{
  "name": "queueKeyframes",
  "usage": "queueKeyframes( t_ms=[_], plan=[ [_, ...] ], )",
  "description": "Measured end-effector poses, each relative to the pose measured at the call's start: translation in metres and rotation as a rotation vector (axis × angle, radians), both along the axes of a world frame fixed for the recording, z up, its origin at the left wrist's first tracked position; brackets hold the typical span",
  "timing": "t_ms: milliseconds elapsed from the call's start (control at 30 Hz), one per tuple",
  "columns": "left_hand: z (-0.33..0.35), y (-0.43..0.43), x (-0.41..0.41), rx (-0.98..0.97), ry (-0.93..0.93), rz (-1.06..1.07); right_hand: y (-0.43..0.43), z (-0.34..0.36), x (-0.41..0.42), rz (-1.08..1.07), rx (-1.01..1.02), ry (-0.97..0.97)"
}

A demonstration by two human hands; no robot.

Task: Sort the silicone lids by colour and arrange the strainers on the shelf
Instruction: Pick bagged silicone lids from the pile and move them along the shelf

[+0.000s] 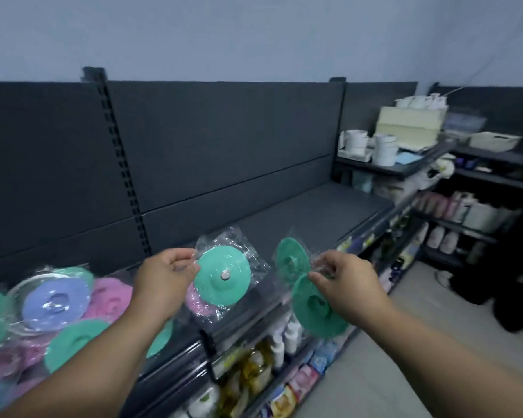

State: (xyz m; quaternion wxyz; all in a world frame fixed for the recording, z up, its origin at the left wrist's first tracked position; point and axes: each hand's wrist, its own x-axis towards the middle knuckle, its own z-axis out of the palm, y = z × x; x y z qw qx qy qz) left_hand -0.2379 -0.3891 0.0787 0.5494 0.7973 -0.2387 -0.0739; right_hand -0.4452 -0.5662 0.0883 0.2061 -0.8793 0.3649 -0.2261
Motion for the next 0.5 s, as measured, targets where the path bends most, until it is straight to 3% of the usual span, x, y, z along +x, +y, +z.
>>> queueKeyframes(
  t_ms=[267, 500],
  plan=[
    [-0.031, -0.130, -0.049, 0.056, 0.094, -0.128, -0.094, -0.037, -0.067, -0.128, 0.039, 0.125],
    [-0.048, -0.215, -0.014, 0.010, 0.185, -0.168, -0.167, -0.054, -0.041, -0.191, 0.125, 0.122]
  ],
)
